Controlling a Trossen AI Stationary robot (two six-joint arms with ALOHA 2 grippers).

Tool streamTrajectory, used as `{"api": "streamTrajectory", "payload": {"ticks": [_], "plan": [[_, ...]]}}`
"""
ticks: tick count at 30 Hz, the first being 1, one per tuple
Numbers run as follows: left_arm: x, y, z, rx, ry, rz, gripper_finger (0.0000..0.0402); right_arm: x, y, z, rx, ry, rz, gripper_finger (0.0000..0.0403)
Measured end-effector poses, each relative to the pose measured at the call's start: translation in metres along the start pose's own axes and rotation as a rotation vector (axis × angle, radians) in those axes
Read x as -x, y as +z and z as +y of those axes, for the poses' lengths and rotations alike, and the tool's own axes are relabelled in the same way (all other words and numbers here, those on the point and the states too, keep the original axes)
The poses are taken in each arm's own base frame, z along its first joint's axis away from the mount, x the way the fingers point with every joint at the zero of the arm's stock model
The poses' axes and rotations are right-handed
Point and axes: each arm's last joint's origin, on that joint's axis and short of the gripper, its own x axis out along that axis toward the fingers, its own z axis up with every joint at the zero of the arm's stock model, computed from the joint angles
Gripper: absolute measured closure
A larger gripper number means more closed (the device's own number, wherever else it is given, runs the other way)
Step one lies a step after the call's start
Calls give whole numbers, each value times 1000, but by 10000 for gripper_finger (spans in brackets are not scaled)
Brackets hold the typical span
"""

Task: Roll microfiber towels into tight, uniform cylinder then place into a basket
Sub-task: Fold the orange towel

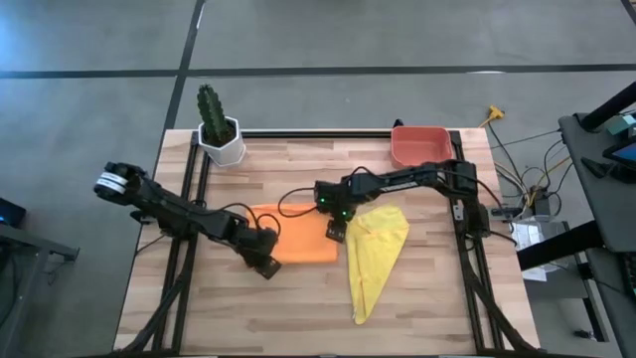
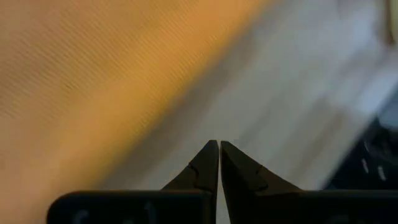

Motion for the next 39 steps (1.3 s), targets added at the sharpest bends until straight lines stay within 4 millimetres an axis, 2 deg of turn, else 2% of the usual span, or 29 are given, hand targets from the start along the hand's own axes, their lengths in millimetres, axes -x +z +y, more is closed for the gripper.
{"api": "streamTrajectory", "payload": {"ticks": [2,9,13,17,20,24,29,35,39], "plan": [[4,-2,-5,-31,-8,12,400,0,1,-1,-4,3,-8,248],[34,-10,2,-93,71,-20,400,9,11,0,-83,-1,-103,248],[56,-15,9,-98,126,-115,400,21,15,7,-114,11,-134,248],[71,-18,20,-116,187,-303,400,36,24,18,-81,49,-241,248],[68,-17,34,-77,259,-421,400,33,30,20,-70,69,-300,248],[57,-17,45,-27,259,-438,400,23,29,16,-107,57,-255,248],[40,-18,48,-33,243,-380,400,19,24,14,-117,42,-204,249],[20,-21,57,-25,294,-228,400,15,22,10,-143,7,-207,249],[12,-25,54,-44,279,-195,400,10,16,3,-198,-41,-199,249]]}}
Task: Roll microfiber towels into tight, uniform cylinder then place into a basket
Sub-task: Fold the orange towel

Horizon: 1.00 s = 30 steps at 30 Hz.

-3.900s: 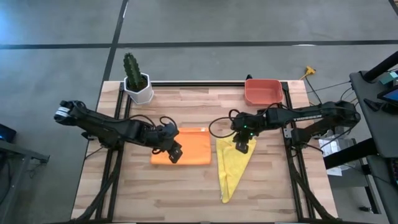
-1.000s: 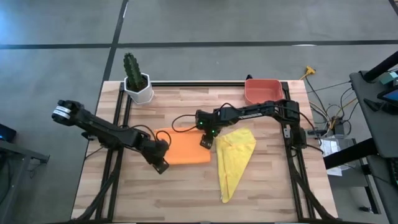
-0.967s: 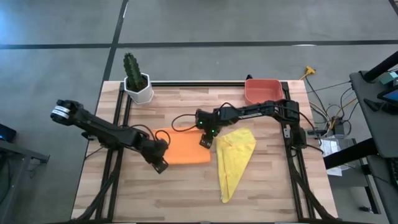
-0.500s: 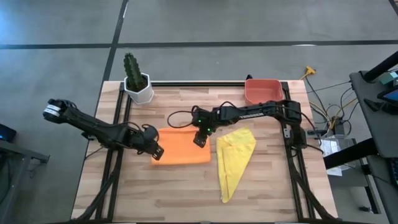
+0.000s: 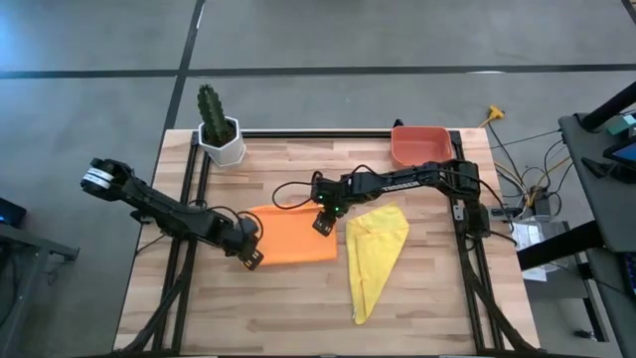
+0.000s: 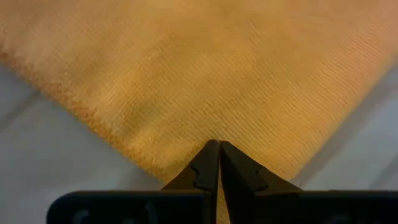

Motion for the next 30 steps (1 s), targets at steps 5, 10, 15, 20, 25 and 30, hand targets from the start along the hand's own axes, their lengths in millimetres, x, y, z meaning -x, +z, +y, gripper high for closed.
{"api": "streamTrajectory", "payload": {"ticks": [5,10,15,20,25,30], "plan": [[-5,-3,-10,-23,-59,-9,400,-5,-4,-12,-15,-73,-5,249],[-11,-3,-18,23,-128,21,400,-8,2,-21,-31,-96,-100,249],[-15,1,-31,81,-214,2,400,-21,18,-29,-62,-63,-209,249],[-12,6,-51,74,-311,30,400,-41,40,-27,-67,-39,-165,249],[9,9,-55,7,-357,-15,400,-30,67,-15,-5,-38,-93,249],[34,9,-39,-13,-285,-98,400,29,96,1,56,-52,-108,249]]}}
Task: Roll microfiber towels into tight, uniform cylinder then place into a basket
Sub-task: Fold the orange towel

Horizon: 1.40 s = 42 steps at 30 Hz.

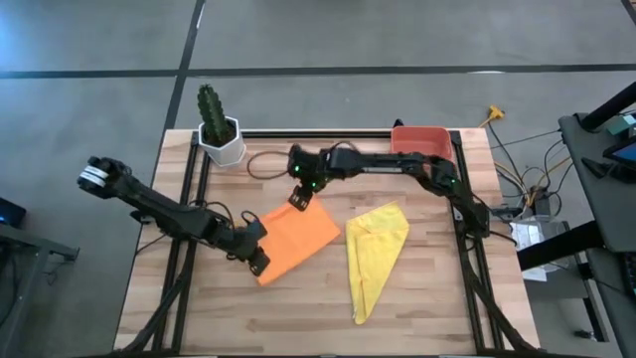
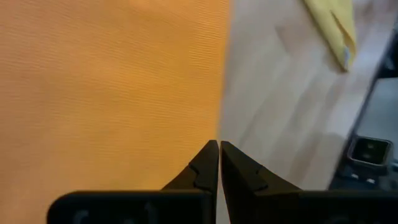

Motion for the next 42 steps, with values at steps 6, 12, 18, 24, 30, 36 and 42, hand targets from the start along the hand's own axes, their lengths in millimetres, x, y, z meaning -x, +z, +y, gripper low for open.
{"api": "streamTrajectory", "payload": {"ticks": [6,12,18,24,30,36,42], "plan": [[30,1,19,-69,136,-144,400,35,2,15,-64,-8,22,249],[35,-6,44,-102,253,-137,400,27,-31,44,-184,6,203,249],[33,-7,42,-100,149,-176,400,5,-73,70,-145,-31,328,249],[29,-4,35,-168,92,-207,400,-14,-93,64,-193,-69,365,249],[23,-3,33,-184,87,-205,400,-21,-93,53,-195,-84,343,249],[1,-14,52,-65,192,-107,400,-34,-92,34,-178,-75,305,249],[-19,-27,63,11,268,38,400,-43,-90,14,-125,-48,264,249]]}}
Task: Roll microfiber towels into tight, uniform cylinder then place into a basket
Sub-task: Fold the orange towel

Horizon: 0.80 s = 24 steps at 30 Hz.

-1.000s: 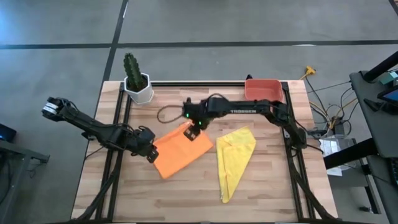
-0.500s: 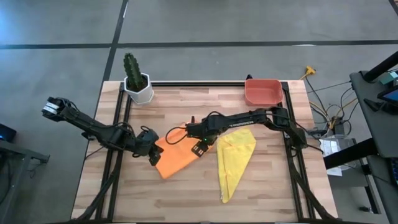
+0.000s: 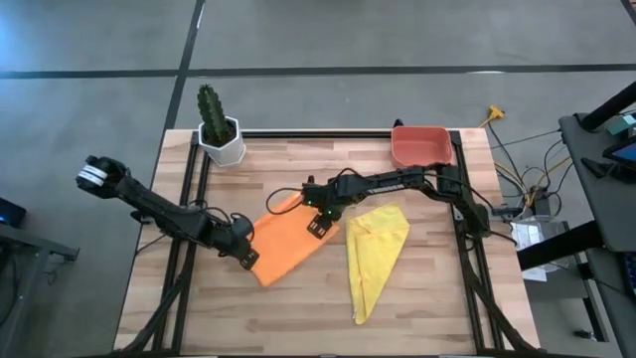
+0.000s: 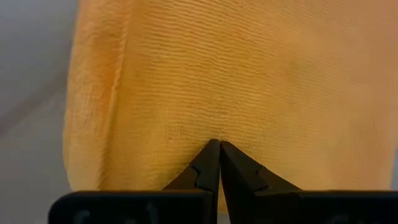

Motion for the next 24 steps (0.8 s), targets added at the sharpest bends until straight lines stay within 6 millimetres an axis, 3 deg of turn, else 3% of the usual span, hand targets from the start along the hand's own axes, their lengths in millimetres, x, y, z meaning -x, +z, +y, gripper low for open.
{"api": "streamTrajectory", "payload": {"ticks": [11,18,24], "plan": [[-18,-9,-17,58,-113,141,400,-6,31,-23,168,37,-168,249],[-20,-13,-31,76,-236,180,400,-7,39,-34,210,18,-207,249],[-12,-15,-29,41,-251,255,400,22,32,-38,226,-38,-148,250]]}}
